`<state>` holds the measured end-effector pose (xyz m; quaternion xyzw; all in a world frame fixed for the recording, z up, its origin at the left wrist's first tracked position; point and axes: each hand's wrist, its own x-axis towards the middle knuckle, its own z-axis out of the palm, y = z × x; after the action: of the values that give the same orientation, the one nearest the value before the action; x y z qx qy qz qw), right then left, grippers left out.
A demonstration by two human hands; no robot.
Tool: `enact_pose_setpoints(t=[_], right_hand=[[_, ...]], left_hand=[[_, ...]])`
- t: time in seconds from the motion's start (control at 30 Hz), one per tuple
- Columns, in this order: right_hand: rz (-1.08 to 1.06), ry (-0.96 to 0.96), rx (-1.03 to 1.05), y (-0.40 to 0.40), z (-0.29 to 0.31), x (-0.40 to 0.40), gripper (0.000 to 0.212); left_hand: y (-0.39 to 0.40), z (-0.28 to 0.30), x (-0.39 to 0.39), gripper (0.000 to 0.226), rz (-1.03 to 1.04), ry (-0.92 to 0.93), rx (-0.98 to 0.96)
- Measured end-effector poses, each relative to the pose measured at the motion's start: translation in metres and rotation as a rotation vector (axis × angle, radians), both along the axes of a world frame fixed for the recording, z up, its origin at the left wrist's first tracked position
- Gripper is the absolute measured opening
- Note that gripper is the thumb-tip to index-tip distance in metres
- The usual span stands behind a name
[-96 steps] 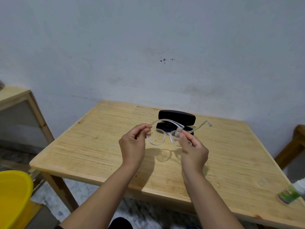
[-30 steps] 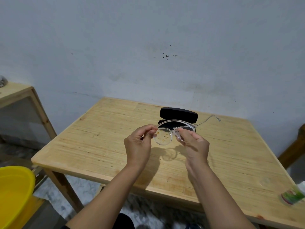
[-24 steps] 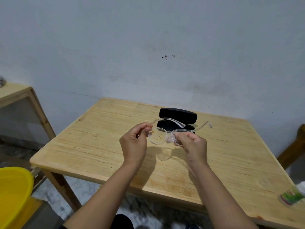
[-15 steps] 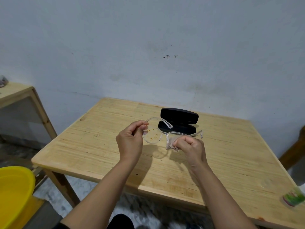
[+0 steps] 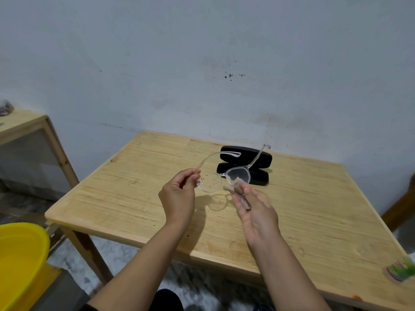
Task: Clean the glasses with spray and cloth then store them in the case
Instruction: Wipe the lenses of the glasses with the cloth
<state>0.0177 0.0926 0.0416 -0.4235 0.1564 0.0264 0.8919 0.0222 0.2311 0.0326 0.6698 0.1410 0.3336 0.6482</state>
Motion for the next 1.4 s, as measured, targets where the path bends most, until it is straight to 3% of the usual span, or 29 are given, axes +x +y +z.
enact_pose_setpoints(t=[0.17, 0.6, 0.8, 1.07, 1.4], right_hand=[[0.023, 0.002, 0.078, 0.013, 0.000, -0.004, 0.010], [-0.060, -0.163, -0.324, 0.024, -0.005, -0.007, 0.027], [-0.086, -0.175, -0.411, 0.025, -0.007, -0.008, 0.019], [0.032, -0.149, -0.266, 0.027, -0.005, -0.012, 0.015], [-0.007, -0.154, -0.349, 0.034, -0.006, -0.015, 0.026]], left_hand=[[-0.007, -0.001, -0.001, 0.012, -0.006, 0.005, -0.004], [-0.012, -0.001, -0.005, 0.028, -0.030, 0.003, 0.044], [-0.010, 0.000, -0.005, 0.020, -0.022, 0.004, 0.033], [-0.008, -0.008, -0.008, 0.014, -0.019, 0.008, 0.096], [-0.017, -0.004, -0.014, 0.020, -0.056, 0.013, 0.063]])
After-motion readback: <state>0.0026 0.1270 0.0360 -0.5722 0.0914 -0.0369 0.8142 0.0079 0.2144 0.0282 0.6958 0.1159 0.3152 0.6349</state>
